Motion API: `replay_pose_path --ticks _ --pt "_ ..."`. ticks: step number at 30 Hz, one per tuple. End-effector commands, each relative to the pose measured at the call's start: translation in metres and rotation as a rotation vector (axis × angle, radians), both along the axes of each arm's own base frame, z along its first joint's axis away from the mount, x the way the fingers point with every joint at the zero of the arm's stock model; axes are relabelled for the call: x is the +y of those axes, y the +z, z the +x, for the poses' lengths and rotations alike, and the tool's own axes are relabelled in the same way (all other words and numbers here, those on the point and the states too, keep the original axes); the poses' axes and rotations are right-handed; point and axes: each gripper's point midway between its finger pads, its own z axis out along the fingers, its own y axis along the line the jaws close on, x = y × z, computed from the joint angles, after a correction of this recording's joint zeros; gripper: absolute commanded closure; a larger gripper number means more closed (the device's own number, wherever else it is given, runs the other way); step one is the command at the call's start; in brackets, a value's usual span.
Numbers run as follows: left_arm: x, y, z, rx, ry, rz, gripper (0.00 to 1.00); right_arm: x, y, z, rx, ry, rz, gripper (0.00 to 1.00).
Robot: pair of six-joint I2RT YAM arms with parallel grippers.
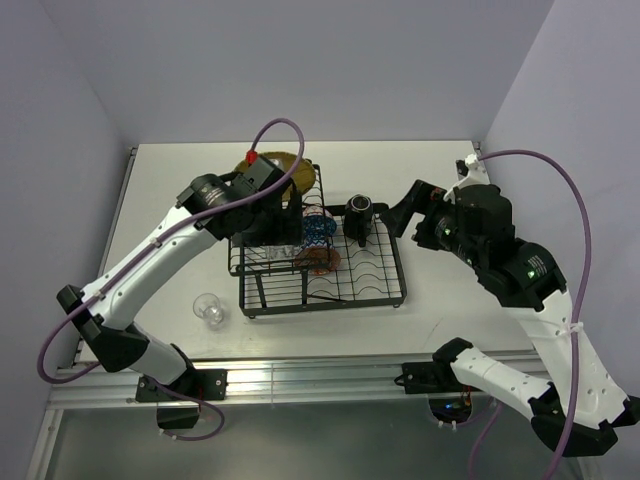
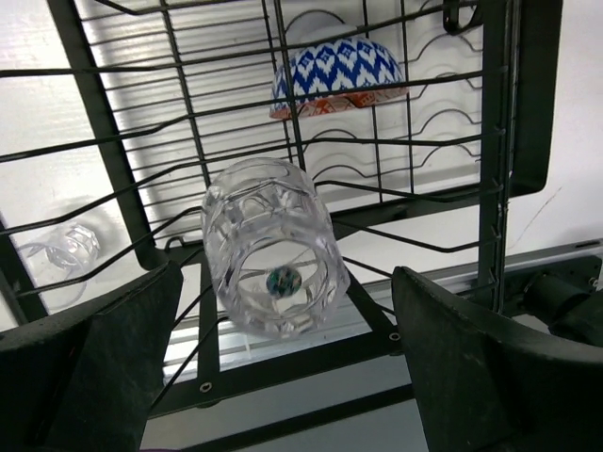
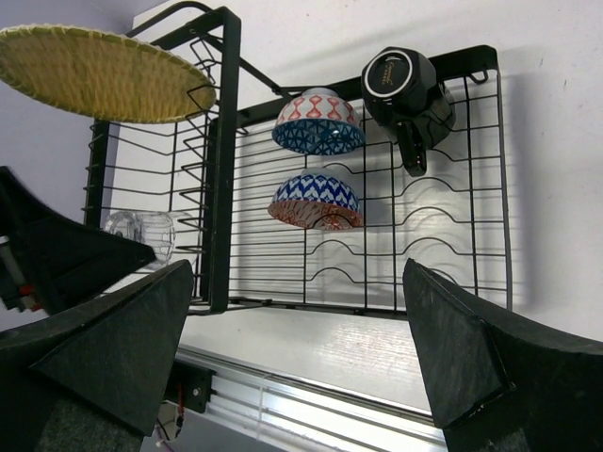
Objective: Load the mixed dishes into the dish rack
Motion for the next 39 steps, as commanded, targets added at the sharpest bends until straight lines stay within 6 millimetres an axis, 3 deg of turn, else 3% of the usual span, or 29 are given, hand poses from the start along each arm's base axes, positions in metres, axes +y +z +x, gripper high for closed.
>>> replay_pose_path --ticks 1,2,6,9,10,13,15,16,17,21,26,27,33,39 --pt "0.011 0.062 0.002 -0.182 0.061 -0.13 0.01 -0.001 0.007 0.004 -0.034 0.001 -0.005 0.0" --pt "0.016 0.074 0.002 -0.221 0.076 -0.154 0.01 -0.002 0.008 0.004 -0.038 0.001 -0.007 0.0" --pt "0.07 0.133 -0.012 -0.417 0.255 -0.305 0.01 -0.002 0.007 0.007 -0.035 0.008 -0.019 0.0" --pt "0.116 0.129 -0.019 -0.459 0.423 -0.277 0.01 0.002 0.007 0.008 -0.031 0.024 -0.019 0.0" --pt "0.135 0.108 -0.022 -0.41 0.481 -0.194 0.01 0.003 0.006 0.01 -0.028 0.029 -0.023 0.0" --pt "0.156 0.063 -0.026 -0.301 0.575 -0.137 0.01 0.006 0.003 0.012 -0.02 0.046 -0.026 0.0" --pt "0.161 0.03 -0.037 -0.233 0.603 -0.174 0.01 0.008 0.0 0.013 -0.01 0.056 -0.027 0.0" --pt "0.168 0.023 -0.035 -0.229 0.646 -0.196 0.01 0.008 -0.001 0.012 -0.008 0.063 -0.028 0.0" --pt "0.162 0.019 -0.035 -0.217 0.635 -0.248 0.01 0.009 -0.002 0.012 -0.005 0.068 -0.029 0.0" --pt "0.17 -0.03 -0.039 -0.098 0.674 -0.217 0.01 0.008 -0.007 0.011 0.0 0.08 -0.035 0.0" --pt "0.184 -0.061 -0.036 -0.031 0.774 -0.231 0.01 0.003 -0.014 0.008 0.013 0.088 -0.056 0.0" --pt "0.186 -0.075 -0.038 0.0 0.791 -0.224 0.01 0.003 -0.014 0.006 0.012 0.097 -0.055 0.0" --pt "0.181 -0.128 -0.047 0.135 0.858 -0.286 0.02 -0.001 -0.017 -0.001 0.011 0.112 -0.066 0.0" --pt "0.204 -0.143 -0.057 0.114 0.945 -0.174 0.12 0.002 -0.024 -0.004 0.025 0.13 -0.062 0.0"
